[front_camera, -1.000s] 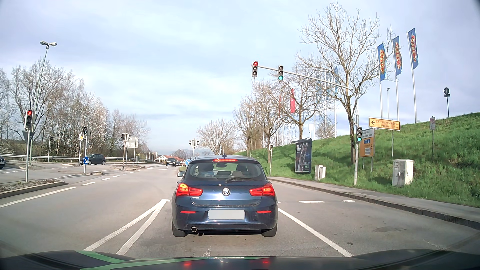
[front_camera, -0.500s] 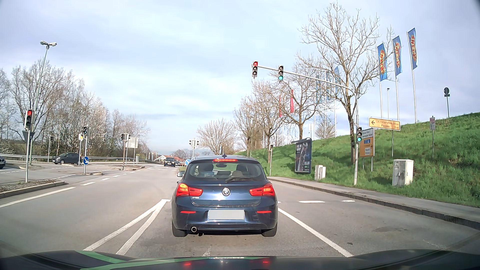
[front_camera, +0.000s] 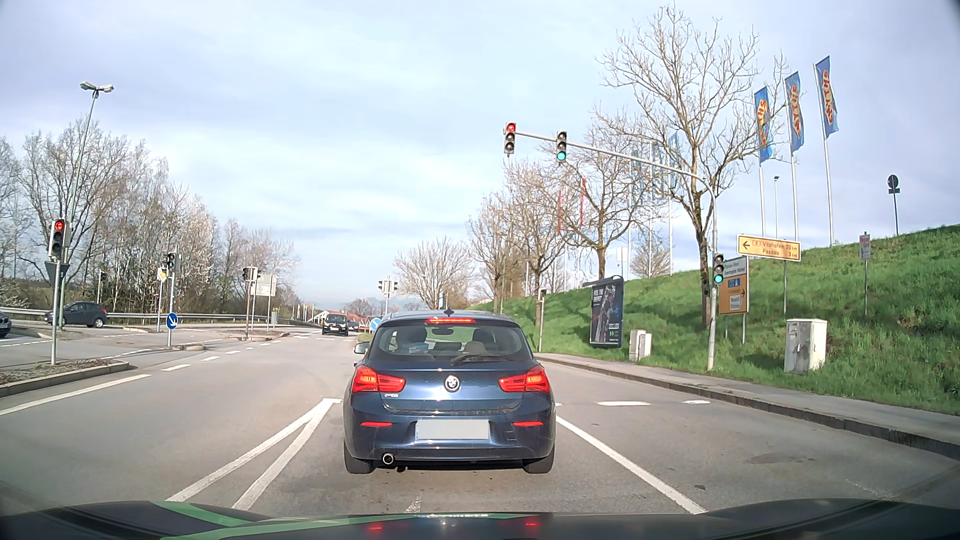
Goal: Follow the waypoints while adhering to traffic rules and regulations
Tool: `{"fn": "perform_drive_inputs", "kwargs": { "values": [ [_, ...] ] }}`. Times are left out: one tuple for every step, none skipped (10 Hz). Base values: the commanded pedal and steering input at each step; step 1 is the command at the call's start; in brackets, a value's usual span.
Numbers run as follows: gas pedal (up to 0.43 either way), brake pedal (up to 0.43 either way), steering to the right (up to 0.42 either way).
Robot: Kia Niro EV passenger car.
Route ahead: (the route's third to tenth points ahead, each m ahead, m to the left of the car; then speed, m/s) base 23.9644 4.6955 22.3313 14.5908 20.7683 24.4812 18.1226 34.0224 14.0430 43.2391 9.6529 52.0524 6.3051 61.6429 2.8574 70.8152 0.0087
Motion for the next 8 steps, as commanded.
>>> {"fn": "perform_drive_inputs", "kwargs": {
  "values": [
    [0.000,0.409,-0.075],
    [0.000,0.409,-0.075],
    [0.000,0.409,-0.075],
    [0.000,0.409,-0.075],
    [0.000,0.409,-0.075],
    [0.000,0.409,-0.075],
    [0.000,0.409,-0.075],
    [0.000,0.409,-0.075]
  ]
}}
